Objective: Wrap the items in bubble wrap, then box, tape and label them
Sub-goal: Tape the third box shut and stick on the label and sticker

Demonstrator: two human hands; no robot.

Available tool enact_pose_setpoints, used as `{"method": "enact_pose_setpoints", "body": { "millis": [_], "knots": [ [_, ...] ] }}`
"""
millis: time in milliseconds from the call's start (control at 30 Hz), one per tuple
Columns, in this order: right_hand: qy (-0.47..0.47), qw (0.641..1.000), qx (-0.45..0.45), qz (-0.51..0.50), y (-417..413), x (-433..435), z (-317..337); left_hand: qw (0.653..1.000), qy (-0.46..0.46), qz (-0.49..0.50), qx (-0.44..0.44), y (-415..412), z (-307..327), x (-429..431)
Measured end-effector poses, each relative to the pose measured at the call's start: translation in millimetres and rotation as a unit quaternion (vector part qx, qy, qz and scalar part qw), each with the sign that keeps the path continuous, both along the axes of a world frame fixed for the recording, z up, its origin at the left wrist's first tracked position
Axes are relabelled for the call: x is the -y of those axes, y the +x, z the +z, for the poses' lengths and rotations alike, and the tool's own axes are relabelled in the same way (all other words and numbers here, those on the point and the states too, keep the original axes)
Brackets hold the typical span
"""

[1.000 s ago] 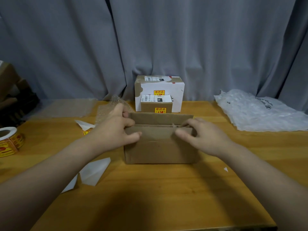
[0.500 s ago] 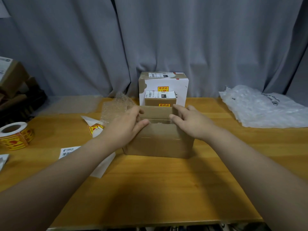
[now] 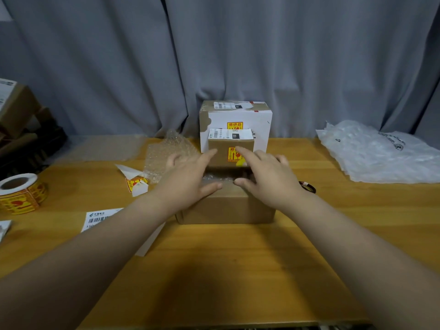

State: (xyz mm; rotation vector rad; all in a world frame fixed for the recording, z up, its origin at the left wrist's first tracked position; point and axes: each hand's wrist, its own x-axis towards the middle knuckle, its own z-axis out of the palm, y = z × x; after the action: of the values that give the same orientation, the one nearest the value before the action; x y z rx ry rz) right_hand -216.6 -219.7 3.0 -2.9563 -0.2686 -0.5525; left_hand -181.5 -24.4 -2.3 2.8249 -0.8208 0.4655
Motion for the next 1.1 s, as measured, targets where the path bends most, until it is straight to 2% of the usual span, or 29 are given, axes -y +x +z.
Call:
{"method": "enact_pose_setpoints", "body": {
  "millis": [100, 200, 333, 433, 500, 600, 633, 667, 767, 867, 967, 1000, 1067, 1100],
  "knots": [
    [-0.001, 0.998, 0.017, 0.063, -4.3, -6.6, -2.4, 0.999, 0.01, -0.053, -0.002, -6.6, -3.9, -3.6],
    [0.051, 0.995, -0.016, 0.079, -8.4, -6.0, -19.4, 0.994, 0.086, -0.07, 0.006, -12.7, -15.7, -15.2],
    [-0.082, 0.99, -0.108, 0.037, -12.2, -10.0, -26.9, 0.995, 0.089, -0.041, -0.015, -11.0, -24.1, -16.1],
    [-0.066, 0.986, -0.151, 0.023, -8.2, -16.4, -11.1, 0.995, 0.055, -0.039, -0.076, -3.3, -15.7, -8.0],
    [0.024, 0.982, -0.185, 0.029, 5.1, -10.1, 6.9, 0.995, 0.022, -0.058, -0.084, 2.6, -7.0, -2.1],
    [0.283, 0.936, -0.206, 0.035, 26.8, 11.1, 25.7, 0.994, 0.039, -0.057, -0.08, 4.9, -4.3, 8.5],
    [0.335, 0.922, -0.195, 0.017, 33.0, 19.8, 24.5, 0.994, 0.058, -0.053, -0.072, 3.9, -7.5, 11.2],
    [0.344, 0.919, -0.191, -0.001, 38.1, 28.7, 20.8, 0.994, 0.078, -0.05, -0.061, 2.7, -11.0, 12.9],
    [0.23, 0.935, -0.267, -0.027, 46.2, 51.9, 9.2, 0.986, 0.136, -0.056, -0.082, 0.0, -10.8, 13.3],
    [0.097, 0.936, -0.339, -0.017, 48.5, 60.5, 6.4, 0.977, 0.158, -0.07, -0.128, 4.4, -4.4, 14.2],
    [-0.053, 0.962, -0.266, -0.026, 54.8, 61.6, -1.3, 0.975, 0.155, -0.069, -0.143, 6.1, -3.4, 14.8],
    [-0.077, 0.968, -0.236, -0.028, 55.6, 61.9, -2.1, 0.975, 0.158, -0.069, -0.14, 5.4, -3.5, 14.9],
    [-0.046, 0.981, -0.188, -0.017, 56.4, 66.1, 3.8, 0.976, 0.163, -0.068, -0.131, 5.4, -3.6, 14.6],
    [0.027, 0.985, -0.17, -0.006, 54.4, 68.2, 10.7, 0.975, 0.166, -0.065, -0.13, 5.2, -4.1, 14.8]
  ]
}}
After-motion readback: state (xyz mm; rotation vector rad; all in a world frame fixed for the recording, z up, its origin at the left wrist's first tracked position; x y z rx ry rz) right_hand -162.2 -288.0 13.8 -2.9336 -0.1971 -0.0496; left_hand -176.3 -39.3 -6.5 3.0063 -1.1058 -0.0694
